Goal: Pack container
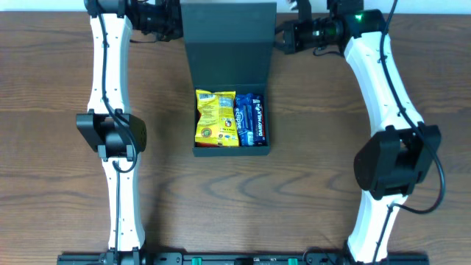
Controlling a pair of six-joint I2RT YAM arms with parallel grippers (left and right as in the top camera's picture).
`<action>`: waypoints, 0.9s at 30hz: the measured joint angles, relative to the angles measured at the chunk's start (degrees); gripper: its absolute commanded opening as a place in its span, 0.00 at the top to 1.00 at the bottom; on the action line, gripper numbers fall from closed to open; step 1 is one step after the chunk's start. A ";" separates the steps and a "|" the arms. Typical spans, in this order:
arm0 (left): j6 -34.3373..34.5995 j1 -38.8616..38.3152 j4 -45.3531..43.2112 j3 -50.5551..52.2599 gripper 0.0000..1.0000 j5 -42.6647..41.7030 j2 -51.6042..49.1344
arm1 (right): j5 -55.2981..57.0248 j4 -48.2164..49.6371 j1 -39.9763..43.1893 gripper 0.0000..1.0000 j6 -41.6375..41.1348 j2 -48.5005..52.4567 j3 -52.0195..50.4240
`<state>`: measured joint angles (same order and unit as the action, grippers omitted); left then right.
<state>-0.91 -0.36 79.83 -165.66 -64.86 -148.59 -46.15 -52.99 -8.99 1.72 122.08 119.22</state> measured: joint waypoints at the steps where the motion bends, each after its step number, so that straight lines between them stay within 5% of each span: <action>1: -2.03 -0.13 2.62 -1.51 0.94 0.94 0.00 | 1.70 -1.86 -0.52 0.98 1.09 -0.48 0.00; 6: -9.01 -1.27 12.33 -6.05 0.94 6.32 0.00 | 9.99 -7.98 -3.65 0.99 4.92 -3.04 0.00; 27: -14.19 -4.31 12.50 -8.87 0.94 18.82 1.33 | 29.00 -11.06 -6.19 0.99 9.53 -8.44 0.00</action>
<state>-15.09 -4.67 92.33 -174.54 -46.04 -147.26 -17.15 -64.05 -15.18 11.25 113.65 119.22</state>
